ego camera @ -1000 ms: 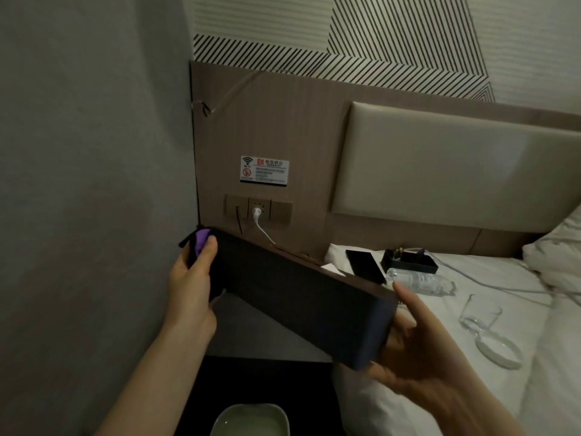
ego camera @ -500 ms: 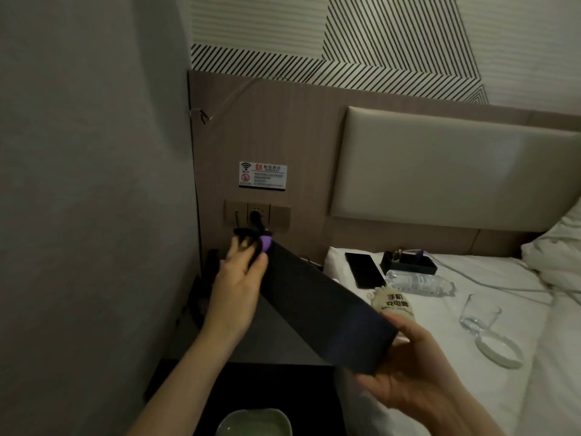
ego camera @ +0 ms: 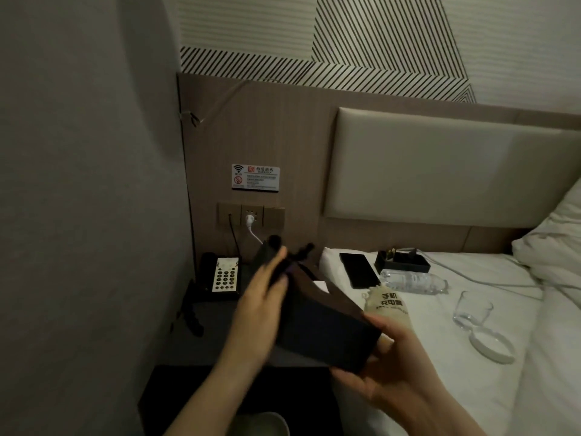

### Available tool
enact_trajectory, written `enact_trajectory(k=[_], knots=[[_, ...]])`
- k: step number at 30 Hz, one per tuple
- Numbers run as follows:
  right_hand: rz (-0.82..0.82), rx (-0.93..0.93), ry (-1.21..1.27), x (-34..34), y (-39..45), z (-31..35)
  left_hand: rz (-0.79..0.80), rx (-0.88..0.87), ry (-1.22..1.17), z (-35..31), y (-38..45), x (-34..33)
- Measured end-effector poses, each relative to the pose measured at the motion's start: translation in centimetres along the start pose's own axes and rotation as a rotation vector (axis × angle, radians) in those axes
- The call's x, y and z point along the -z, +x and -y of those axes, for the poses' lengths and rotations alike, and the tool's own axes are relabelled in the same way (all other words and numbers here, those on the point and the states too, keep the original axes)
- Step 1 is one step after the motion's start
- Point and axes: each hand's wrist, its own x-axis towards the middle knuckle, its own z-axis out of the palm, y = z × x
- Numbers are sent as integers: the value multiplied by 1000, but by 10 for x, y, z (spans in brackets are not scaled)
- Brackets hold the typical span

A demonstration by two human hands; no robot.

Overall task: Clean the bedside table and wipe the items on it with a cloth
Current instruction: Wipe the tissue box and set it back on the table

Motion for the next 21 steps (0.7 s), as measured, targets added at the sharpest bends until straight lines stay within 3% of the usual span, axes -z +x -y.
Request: enact_trajectory(k=[2,4,9,12,17,21], knots=[[-14,42,-68,-5,-7,0,-3,166,-168,-5,8,12],[7,59,-96,-12,-10,-2,34,219,-224,-12,5,17],[-10,86,72,-21,-2,2,149,14,-40,-30,-20,4],[-53,94,98,-20,3,4,167,-213,201,-20,-26,-2],[-5,96,111,-17,0,4,191,-465,860,5,-23,0],[7,153,43,-16,-4,3,44,-585,1180,6,-18,3]])
